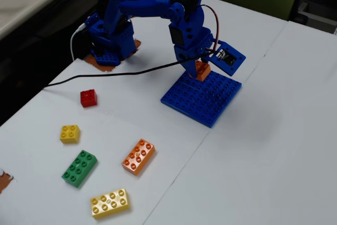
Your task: Pick up the 2x2 orange block and go up the 8x8 blue block.
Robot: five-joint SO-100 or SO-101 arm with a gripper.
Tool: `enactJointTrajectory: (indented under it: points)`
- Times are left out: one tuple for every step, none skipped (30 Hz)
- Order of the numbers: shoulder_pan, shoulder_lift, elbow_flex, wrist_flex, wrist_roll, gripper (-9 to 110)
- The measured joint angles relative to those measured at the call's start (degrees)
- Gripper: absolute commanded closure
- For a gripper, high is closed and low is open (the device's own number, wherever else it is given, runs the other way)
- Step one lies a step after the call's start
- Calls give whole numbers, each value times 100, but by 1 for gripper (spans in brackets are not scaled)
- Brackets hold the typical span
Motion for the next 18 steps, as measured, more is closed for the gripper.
enactJointTrajectory:
  points:
    - [0, 0, 0, 0, 0, 102]
    - [0, 0, 0, 0, 0, 102]
    - [0, 0, 0, 0, 0, 102]
    - [0, 0, 0, 0, 0, 102]
    - [0, 0, 0, 0, 0, 102]
    - [0, 0, 0, 0, 0, 102]
    - [0, 0, 0, 0, 35, 102]
    - [0, 0, -18, 0, 53, 102]
    - [0, 0, -18, 0, 70, 102]
    - [0, 0, -18, 0, 70, 102]
    - [0, -26, -26, 0, 97, 102]
    - [0, -44, -26, 0, 97, 102]
    - [-9, -53, -26, 0, 97, 102]
    - [-9, -53, -26, 0, 97, 102]
    - [-9, -53, -26, 0, 97, 102]
    - [-9, -53, -26, 0, 97, 102]
    - [-9, -53, -26, 0, 97, 102]
    - [-9, -53, -26, 0, 97, 102]
